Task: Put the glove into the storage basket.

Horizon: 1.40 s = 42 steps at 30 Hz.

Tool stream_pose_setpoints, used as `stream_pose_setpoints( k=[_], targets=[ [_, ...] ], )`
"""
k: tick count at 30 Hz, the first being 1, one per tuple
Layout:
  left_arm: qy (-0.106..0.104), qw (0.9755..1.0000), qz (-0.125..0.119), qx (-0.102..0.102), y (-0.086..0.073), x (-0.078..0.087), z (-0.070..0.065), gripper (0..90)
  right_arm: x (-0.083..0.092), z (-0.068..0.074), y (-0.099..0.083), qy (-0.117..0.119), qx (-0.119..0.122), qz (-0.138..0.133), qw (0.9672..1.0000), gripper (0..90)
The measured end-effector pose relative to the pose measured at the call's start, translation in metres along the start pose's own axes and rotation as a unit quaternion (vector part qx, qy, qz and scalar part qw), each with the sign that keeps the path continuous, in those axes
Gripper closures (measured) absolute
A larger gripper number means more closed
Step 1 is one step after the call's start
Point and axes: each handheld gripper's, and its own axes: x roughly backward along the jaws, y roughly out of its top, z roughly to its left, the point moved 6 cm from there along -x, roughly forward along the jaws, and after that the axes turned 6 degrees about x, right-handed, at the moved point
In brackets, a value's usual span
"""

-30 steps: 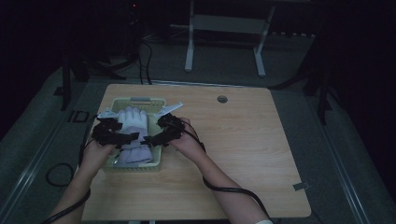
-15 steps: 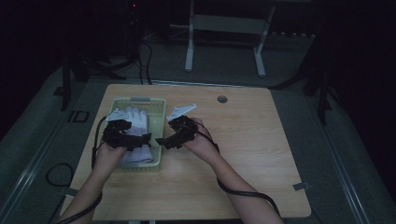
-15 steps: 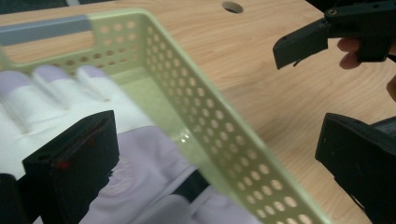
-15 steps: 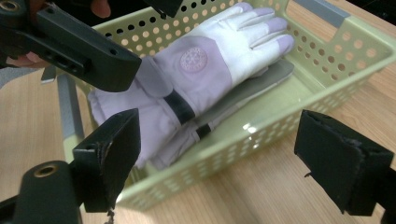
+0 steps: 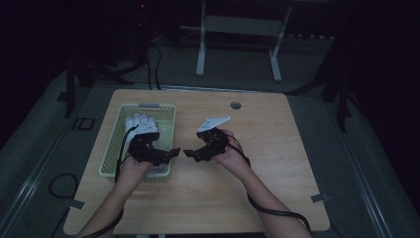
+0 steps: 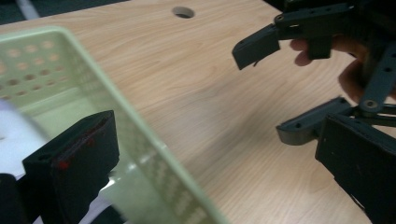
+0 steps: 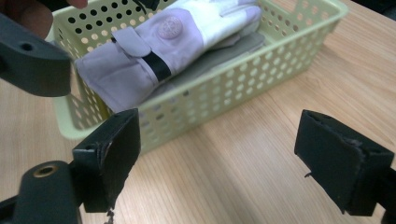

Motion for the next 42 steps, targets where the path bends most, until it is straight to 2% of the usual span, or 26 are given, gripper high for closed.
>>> stream_pose_setpoints(
  k=[1, 4, 5, 11, 14, 19, 22, 25, 28, 33, 36, 39, 42],
  targets=[
    [0.000, 1.0000, 0.000, 0.000, 0.000, 0.000, 0.000, 0.0, 0.000, 0.000, 0.000, 0.000, 0.000, 0.000, 1.0000, 14.4],
    [-0.015, 0.9998, 0.005, -0.013, -0.002, -0.012, -0.020, 0.0, 0.009, -0.005, -0.011, -0.003, -0.008, -0.003, 1.0000, 14.4],
    [-0.015, 0.9998, 0.005, -0.013, -0.002, -0.012, -0.020, 0.0, 0.009, -0.005, -0.011, -0.003, -0.008, -0.003, 1.0000, 14.4],
    [-0.034, 0.9989, 0.009, -0.030, -0.007, -0.026, -0.045, 0.0, 0.023, -0.013, -0.031, -0.009, -0.013, -0.004, 0.9999, 14.5],
    [-0.033, 0.9988, 0.012, -0.035, -0.011, -0.033, -0.054, 0.0, 0.027, -0.016, -0.041, -0.013, -0.013, 0.003, 0.9998, 14.5],
    [-0.036, 0.9982, 0.017, -0.045, -0.016, -0.042, -0.063, 0.0, 0.033, -0.017, -0.054, -0.014, -0.016, 0.006, 0.9998, 14.5],
    [-0.036, 0.9973, 0.023, -0.061, -0.022, -0.050, -0.073, 0.0, 0.037, -0.017, -0.068, -0.012, -0.015, 0.003, 0.9998, 14.6],
    [-0.038, 0.9967, 0.030, -0.065, -0.026, -0.056, -0.077, 0.0, 0.040, -0.016, -0.076, -0.008, -0.012, 0.000, 0.9999, 14.6],
    [-0.047, 0.9961, 0.034, -0.067, -0.032, -0.064, -0.083, 0.0, 0.045, -0.016, -0.092, -0.009, -0.018, 0.005, 0.9998, 14.6],
    [-0.054, 0.9952, 0.036, -0.073, -0.040, -0.071, -0.090, 0.0, 0.053, -0.015, -0.107, -0.009, -0.008, 0.000, 0.9999, 14.7],
    [-0.062, 0.9945, 0.036, -0.076, -0.046, -0.076, -0.094, 0.0, 0.057, -0.017, -0.117, -0.015, -0.007, 0.012, 0.9998, 14.7],
    [-0.074, 0.9934, 0.033, -0.080, -0.051, -0.080, -0.100, 0.0, 0.063, -0.018, -0.125, -0.016, -0.019, 0.004, 0.9997, 14.6],
    [-0.082, 0.9922, 0.038, -0.085, -0.057, -0.084, -0.106, 0.0, 0.066, -0.018, -0.134, -0.017, -0.019, 0.003, 0.9997, 15.1]
  ],
)
